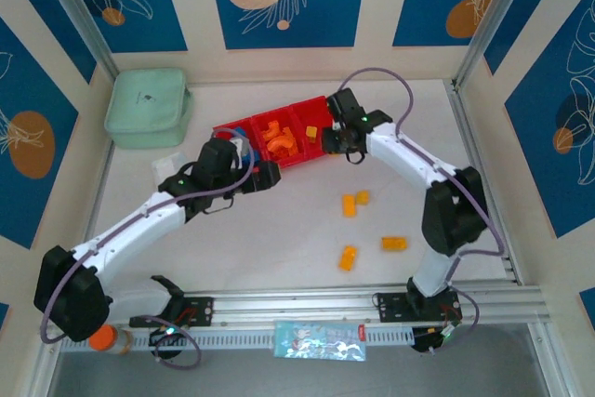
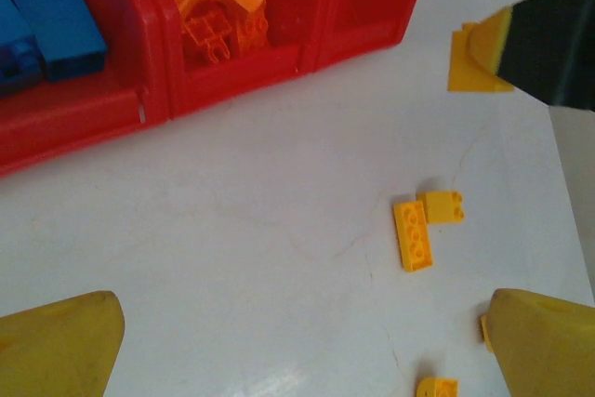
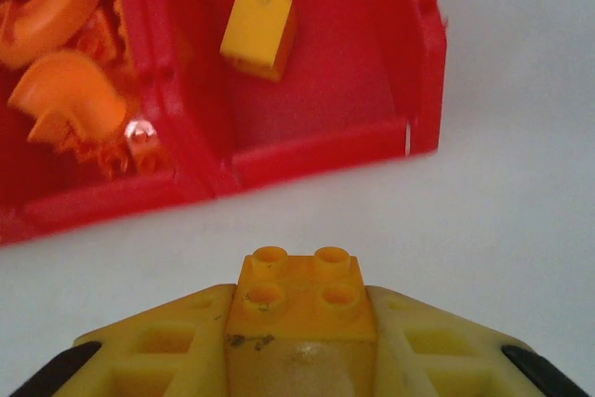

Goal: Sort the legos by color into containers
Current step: Place the lego in the container.

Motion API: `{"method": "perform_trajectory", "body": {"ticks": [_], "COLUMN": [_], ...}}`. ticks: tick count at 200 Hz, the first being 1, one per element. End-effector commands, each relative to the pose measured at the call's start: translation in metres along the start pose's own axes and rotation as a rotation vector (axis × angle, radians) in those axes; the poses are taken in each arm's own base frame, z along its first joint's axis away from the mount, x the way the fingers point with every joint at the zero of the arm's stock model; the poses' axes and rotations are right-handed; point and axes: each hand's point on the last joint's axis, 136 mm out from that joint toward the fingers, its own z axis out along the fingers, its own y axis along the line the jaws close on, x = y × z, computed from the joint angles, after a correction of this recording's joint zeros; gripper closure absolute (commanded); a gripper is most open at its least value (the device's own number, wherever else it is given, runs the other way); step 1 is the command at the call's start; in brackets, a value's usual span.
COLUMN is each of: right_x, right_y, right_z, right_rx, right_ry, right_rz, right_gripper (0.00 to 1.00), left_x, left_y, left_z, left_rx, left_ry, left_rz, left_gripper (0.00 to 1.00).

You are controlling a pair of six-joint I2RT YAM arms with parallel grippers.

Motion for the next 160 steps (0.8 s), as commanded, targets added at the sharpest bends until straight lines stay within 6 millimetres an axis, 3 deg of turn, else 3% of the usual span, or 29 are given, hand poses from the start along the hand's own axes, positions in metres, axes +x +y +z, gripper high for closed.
{"method": "perform_trajectory", "body": {"ticks": [1, 43, 89, 127, 160], "right_x": [-0.022, -0.06, -0.075, -0.071, -0.079], "right_y": [-0.003, -0.01, -0.014, -0.012, -0.004], "right_z": [0.019, 0.063, 0.103, 0.114, 0.101], "right_rx": [0.016, 0.049, 0.104, 0.103, 0.069], "right_ry": [-0.003, 0.002, 0.044, 0.06, 0.03], "right_rz": [-0.033, -0.013, -0.033, -0.03, -0.023], "right_gripper": [0.65, 0.65, 0.64, 0.61, 0.47], "left_x": [-0.013, -0.023, -0.027, -0.026, -0.028], "left_y": [-0.001, 0.009, 0.018, 0.022, 0.021], "left_z": [-0.001, 0.005, 0.007, 0.007, 0.007], "left_rx": [0.009, 0.001, -0.012, -0.021, -0.017], "left_ry": [-0.001, -0.002, -0.002, 0.001, 0.003], "left_rz": [0.017, -0.012, -0.029, -0.035, -0.037], "left_gripper": [0.01, 0.01, 0.01, 0.01, 0.01]}}
